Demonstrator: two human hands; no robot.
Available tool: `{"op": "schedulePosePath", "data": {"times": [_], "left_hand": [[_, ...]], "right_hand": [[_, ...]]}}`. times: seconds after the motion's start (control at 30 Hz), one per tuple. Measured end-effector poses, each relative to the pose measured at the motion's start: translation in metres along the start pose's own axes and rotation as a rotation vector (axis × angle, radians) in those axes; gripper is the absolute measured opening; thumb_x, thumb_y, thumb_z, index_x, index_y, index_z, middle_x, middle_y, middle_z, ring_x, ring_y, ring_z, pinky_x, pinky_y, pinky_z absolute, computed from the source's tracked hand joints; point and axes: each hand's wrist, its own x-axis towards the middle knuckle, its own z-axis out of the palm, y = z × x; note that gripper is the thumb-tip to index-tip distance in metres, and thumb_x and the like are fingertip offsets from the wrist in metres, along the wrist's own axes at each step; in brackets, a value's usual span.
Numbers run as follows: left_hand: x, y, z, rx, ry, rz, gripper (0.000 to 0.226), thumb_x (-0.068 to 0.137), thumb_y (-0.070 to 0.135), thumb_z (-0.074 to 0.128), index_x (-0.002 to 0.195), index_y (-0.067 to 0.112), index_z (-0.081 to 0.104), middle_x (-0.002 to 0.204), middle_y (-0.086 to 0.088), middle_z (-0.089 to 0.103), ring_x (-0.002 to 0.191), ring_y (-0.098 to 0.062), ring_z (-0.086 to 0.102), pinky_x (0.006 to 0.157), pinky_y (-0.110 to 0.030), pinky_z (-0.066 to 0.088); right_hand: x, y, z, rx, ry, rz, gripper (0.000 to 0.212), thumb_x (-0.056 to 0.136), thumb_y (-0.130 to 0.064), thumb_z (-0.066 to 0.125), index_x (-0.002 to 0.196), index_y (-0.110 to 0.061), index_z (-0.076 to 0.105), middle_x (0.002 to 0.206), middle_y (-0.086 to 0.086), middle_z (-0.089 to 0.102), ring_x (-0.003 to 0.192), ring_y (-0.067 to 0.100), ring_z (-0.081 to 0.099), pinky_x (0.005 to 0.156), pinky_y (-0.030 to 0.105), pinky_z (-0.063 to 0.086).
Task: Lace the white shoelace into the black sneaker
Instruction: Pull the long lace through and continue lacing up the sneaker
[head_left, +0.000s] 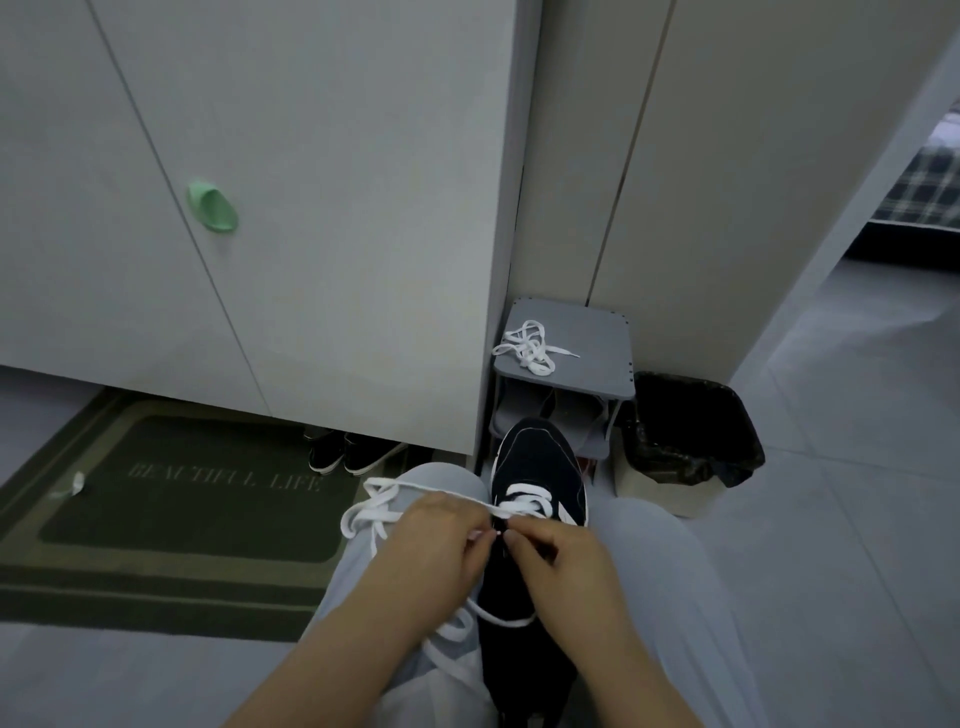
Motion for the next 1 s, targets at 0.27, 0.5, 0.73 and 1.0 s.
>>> {"op": "schedulePosePath", "data": {"times": [0.27, 0.5, 0.73, 1.0], "left_hand": [[-0.005, 0.002, 0.004, 0.051, 0.148, -0.005, 0.024, 0.078, 0.041, 0.043, 0.067, 0.03, 0.061, 0.063, 0.012, 0.056, 0.061, -0.011, 0.052, 0.06, -0.026, 0.042], [0.019, -0.012, -0.014, 0.153, 0.052, -0.014, 0.028, 0.081, 0.044, 0.048, 0.098, 0.031, 0.067, 0.106, 0.013, 0.062, 0.108, -0.012, 0.047, 0.102, -0.029, 0.022], [0.026, -0.019, -0.06, -0.331, -0.295, -0.133, 0.013, 0.087, 0.035, 0.059, 0.081, 0.031, 0.07, 0.094, 0.01, 0.062, 0.09, -0.005, 0.057, 0.088, -0.023, 0.045], [0.03, -0.001, -0.079, -0.63, -0.379, -0.227, 0.032, 0.095, 0.035, 0.043, 0.081, 0.028, 0.071, 0.086, 0.021, 0.067, 0.089, 0.008, 0.056, 0.079, -0.013, 0.036]], "right_hand": [[-0.002, 0.002, -0.01, -0.097, 0.118, -0.1, 0.015, 0.08, -0.013, 0.069, 0.076, -0.027, 0.07, 0.079, -0.011, 0.053, 0.075, 0.003, 0.056, 0.07, 0.013, 0.043], [-0.009, -0.019, -0.066, 0.937, 0.215, 0.082, 0.018, 0.097, -0.01, 0.04, 0.081, -0.01, 0.049, 0.082, 0.003, 0.071, 0.078, 0.012, 0.068, 0.069, 0.023, 0.056], [-0.017, -0.013, -0.088, 0.289, 0.248, -0.075, 0.019, 0.089, -0.014, 0.056, 0.072, -0.022, 0.061, 0.059, -0.006, 0.052, 0.055, 0.003, 0.045, 0.056, 0.011, 0.038], [0.004, -0.003, -0.035, -0.43, -0.019, -0.156, 0.012, 0.087, -0.038, 0.06, 0.095, -0.037, 0.07, 0.08, -0.01, 0.047, 0.076, 0.005, 0.047, 0.068, 0.021, 0.04]]}}
